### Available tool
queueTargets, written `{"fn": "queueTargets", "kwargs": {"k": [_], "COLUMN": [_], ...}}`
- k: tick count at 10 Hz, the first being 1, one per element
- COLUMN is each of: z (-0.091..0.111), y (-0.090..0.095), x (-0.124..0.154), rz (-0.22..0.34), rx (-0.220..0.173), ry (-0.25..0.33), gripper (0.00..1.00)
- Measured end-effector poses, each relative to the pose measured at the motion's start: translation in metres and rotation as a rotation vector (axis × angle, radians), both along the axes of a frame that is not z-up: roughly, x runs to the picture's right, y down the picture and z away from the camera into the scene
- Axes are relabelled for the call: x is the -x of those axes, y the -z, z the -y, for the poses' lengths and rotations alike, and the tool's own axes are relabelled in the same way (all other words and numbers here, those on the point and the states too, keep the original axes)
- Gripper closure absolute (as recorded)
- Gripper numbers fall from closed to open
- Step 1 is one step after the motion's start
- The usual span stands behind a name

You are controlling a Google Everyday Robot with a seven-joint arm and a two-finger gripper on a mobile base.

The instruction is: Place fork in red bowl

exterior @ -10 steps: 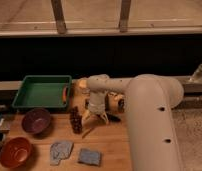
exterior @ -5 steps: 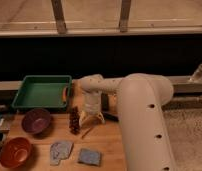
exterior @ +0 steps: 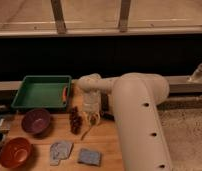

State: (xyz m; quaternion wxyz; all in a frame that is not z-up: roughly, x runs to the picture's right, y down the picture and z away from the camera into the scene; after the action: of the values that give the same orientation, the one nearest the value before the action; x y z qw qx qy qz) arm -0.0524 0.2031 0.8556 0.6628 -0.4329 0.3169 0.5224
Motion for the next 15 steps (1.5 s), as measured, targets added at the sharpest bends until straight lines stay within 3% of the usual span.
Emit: {"fn": "queueTargets", "kwargs": {"k": [1, 8, 9, 12, 15], "z": [0.0, -0.001, 0.004, 0.039, 0.095], "y": [0.0, -0.003, -0.002, 0.016, 0.042], "x": [0.001, -0.003, -0.006, -0.023, -0.046], "rz": [0.002, -0.007, 0.002, 0.009, 0.027], "rx": [-0.002, -0.008, -0.028, -0.099, -0.206], "ry": [-0.003, 0.002, -0.008, -0.04, -0.097], "gripper": [1.0, 1.0, 1.0, 1.0, 1.0]}}
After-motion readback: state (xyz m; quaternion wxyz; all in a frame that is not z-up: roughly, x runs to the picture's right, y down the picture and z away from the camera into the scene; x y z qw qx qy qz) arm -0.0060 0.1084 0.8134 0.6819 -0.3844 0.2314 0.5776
